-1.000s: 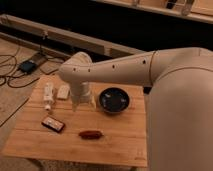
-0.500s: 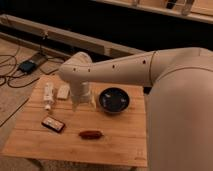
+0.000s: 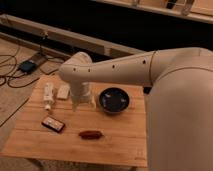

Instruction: Place the pepper in the ceramic bowl

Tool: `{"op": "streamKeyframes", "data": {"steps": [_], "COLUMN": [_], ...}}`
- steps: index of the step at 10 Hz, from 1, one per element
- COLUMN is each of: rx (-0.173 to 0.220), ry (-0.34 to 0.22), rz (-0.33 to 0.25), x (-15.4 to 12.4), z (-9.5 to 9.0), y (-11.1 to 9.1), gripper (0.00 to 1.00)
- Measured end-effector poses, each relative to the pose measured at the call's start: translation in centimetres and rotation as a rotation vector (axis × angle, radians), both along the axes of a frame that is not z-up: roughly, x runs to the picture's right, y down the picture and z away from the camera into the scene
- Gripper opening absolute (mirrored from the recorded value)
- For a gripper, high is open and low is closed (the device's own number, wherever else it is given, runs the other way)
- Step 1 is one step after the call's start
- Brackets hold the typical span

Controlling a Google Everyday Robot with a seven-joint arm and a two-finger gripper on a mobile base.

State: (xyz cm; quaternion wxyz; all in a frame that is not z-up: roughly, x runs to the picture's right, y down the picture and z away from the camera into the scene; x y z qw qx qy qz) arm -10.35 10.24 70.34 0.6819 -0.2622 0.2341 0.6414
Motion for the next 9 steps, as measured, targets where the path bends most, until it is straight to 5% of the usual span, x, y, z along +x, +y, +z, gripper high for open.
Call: {"op": "streamKeyframes", "data": {"steps": [6,9], "rx": [0.052,0.036], "ry": [-0.122,-0.184], "rz": [-0.188,-0.289], "x": [0.5,0.2], "z": [-0.9,-0.8], "y": [5.6,9.2], "gripper": [0.65,0.65]}}
